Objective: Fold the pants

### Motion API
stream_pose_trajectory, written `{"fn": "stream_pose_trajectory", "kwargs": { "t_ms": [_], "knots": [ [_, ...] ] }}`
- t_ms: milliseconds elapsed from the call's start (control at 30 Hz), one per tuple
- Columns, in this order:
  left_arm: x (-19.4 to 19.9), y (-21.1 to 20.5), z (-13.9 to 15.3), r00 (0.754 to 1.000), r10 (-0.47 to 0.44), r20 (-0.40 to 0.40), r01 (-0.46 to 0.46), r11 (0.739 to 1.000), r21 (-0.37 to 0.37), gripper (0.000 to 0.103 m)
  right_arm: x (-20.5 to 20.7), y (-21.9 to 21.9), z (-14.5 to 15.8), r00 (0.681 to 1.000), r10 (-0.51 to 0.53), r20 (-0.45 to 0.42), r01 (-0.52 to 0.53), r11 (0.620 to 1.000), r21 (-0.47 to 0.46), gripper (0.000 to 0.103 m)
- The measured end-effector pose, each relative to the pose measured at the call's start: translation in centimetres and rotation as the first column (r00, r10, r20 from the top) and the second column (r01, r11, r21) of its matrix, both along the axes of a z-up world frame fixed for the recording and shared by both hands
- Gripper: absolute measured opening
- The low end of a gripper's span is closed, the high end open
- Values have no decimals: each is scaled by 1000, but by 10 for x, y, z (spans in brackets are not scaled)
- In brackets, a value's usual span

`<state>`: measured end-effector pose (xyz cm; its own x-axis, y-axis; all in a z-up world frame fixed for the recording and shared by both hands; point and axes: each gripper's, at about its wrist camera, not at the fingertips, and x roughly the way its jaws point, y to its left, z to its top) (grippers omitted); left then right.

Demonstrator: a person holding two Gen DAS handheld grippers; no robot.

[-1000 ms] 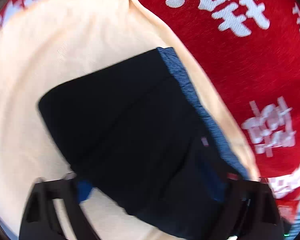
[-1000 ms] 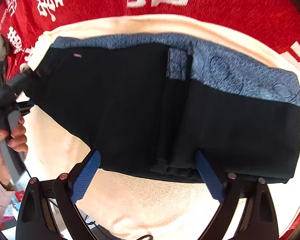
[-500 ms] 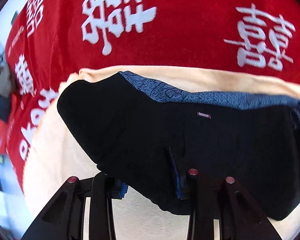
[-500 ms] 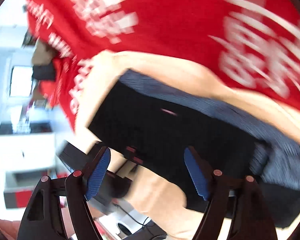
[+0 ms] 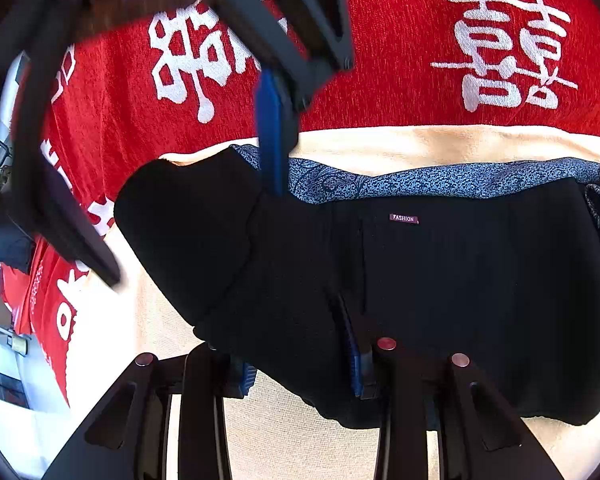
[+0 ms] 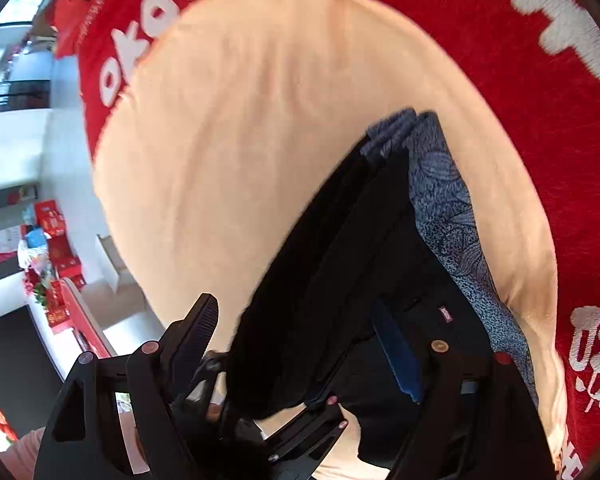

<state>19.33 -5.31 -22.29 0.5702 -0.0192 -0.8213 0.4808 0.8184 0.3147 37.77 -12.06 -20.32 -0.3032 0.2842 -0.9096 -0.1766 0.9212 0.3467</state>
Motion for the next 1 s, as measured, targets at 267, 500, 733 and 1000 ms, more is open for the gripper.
{"fn": "stream_pose_trajectory", "kwargs": {
  "t_ms": [267,500,733,1000],
  "knots": [
    [-5,-6,11,999,-36,2,36,999,-12,36,-14,-31,17,992,-86,92,79,994,81,21],
    [-31,-32,61,990,-129,64,133,989,-65,36,-52,-95,72,945,-256,202,204,947,247,21],
    [-71,-78,113,967,-234,99,246,958,-145,36,-120,-183,116,847,-455,277,333,858,391,21],
    [-137,-164,137,917,-389,86,398,900,-179,36,-231,-293,123,691,-660,295,479,723,497,21]
  ]
}}
